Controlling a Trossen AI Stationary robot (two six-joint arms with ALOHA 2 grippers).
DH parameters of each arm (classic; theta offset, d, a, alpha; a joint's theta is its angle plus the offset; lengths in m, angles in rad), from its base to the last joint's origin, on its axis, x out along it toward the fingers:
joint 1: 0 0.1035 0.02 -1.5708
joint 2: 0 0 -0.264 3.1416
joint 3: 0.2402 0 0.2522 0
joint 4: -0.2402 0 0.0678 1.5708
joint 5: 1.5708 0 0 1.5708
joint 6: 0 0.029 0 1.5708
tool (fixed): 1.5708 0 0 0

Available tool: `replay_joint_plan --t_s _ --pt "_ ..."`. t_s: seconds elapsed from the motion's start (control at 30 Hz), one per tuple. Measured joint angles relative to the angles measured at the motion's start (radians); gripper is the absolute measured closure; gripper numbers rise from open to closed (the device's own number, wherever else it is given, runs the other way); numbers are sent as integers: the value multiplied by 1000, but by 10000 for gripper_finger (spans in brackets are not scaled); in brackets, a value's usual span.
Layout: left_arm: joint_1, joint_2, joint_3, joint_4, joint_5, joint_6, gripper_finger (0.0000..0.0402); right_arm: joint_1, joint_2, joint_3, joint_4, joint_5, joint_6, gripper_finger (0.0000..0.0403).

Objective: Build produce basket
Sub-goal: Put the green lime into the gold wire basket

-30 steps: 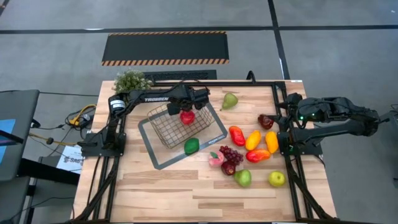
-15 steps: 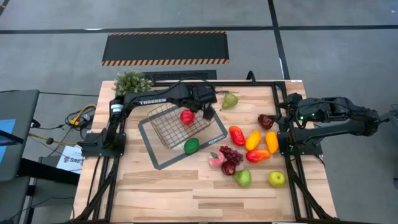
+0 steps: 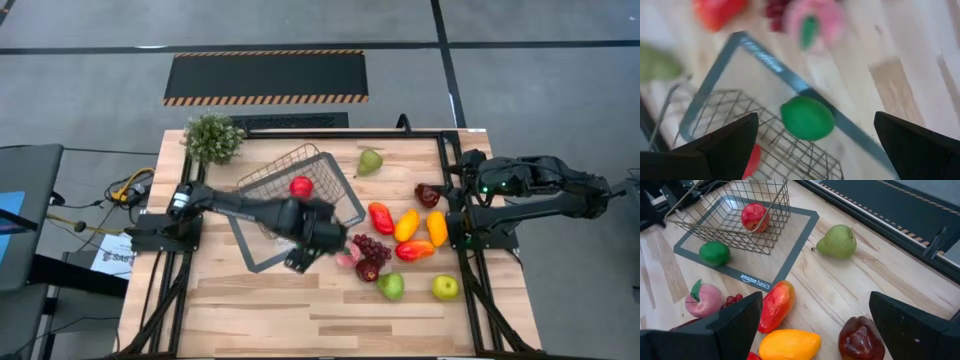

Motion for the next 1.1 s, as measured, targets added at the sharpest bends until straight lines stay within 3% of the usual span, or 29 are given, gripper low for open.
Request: replay_joint_plan --t_s 0.17,0.53,0.7,0.87,1.1 --pt "-21 2 -112 66 -10 63 16 0 0 0 0 0 0 17" --pt "54 3 -287 183 -20 188 17 0 0 0 0 0 18 17" --pt "68 2 -299 208 53 206 17 0 0 0 0 0 18 17" --pt "68 3 -299 299 33 255 17 0 0 0 0 0 18 17" --pt "45 40 -299 262 -61 289 17 0 0 0 0 0 17 17"
